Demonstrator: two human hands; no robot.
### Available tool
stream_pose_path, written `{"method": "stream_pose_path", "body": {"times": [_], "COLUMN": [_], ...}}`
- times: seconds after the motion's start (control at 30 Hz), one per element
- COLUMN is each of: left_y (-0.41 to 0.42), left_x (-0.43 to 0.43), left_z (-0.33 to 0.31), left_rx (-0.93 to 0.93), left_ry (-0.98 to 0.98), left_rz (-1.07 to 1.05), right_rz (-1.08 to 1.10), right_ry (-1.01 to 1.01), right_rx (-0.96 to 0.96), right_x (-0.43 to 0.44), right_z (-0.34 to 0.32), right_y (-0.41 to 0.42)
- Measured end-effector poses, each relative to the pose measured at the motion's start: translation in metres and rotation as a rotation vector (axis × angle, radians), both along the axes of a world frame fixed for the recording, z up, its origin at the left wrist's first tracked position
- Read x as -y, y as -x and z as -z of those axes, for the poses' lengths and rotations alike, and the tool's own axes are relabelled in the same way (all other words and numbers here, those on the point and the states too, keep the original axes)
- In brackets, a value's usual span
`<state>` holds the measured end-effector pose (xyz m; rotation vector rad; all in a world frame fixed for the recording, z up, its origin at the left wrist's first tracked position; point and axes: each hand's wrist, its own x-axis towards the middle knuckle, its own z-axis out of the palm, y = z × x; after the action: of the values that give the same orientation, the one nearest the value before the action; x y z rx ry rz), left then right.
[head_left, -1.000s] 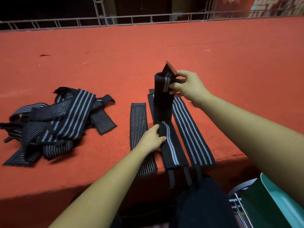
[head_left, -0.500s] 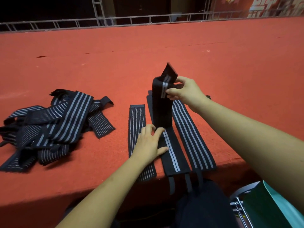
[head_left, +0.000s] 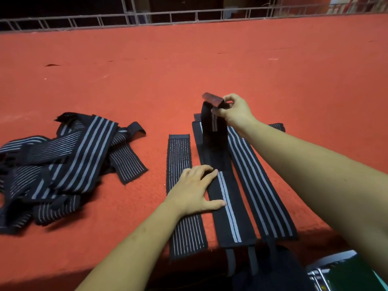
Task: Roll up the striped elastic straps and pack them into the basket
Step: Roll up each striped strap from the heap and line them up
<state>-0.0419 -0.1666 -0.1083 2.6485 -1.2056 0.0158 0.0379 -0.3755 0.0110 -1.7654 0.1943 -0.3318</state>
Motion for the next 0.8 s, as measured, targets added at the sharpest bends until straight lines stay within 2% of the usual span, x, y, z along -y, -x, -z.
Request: {"method": "stream_pose_path", "body": {"times": [0.2, 0.4, 0.6, 0.73, 0.8], "left_y": [0.001, 0.001, 0.0, 0.0, 0.0], "left_x": [0.003, 0.003, 0.003, 0.003, 0.003], "left_z": [0.003, 0.006, 0.009, 0.012, 0.013], "left_rx": [0.005, 0.032, 0.085, 0.095, 0.102], "left_ry": [0.016, 0.013, -0.024, -0.008, -0.001], "left_rz": [0.026, 0.041, 0.051, 0.055, 0.058], "right_rz": [0.044, 0.071, 0.13, 0.193, 0.184], "right_ry": [0.019, 0.111, 0.278, 0.472, 0.462], "right_rx": [-0.046, -0.178, -0.283, -0.333, -0.348], "right_x": [0.001, -0.003, 0.0, -0.006, -0.01], "right_z": [0.022, 0.057, 0.093, 0.095, 0.094], "right_y": [-0.063, -0.107, -0.123, -0.13, -0.132]}}
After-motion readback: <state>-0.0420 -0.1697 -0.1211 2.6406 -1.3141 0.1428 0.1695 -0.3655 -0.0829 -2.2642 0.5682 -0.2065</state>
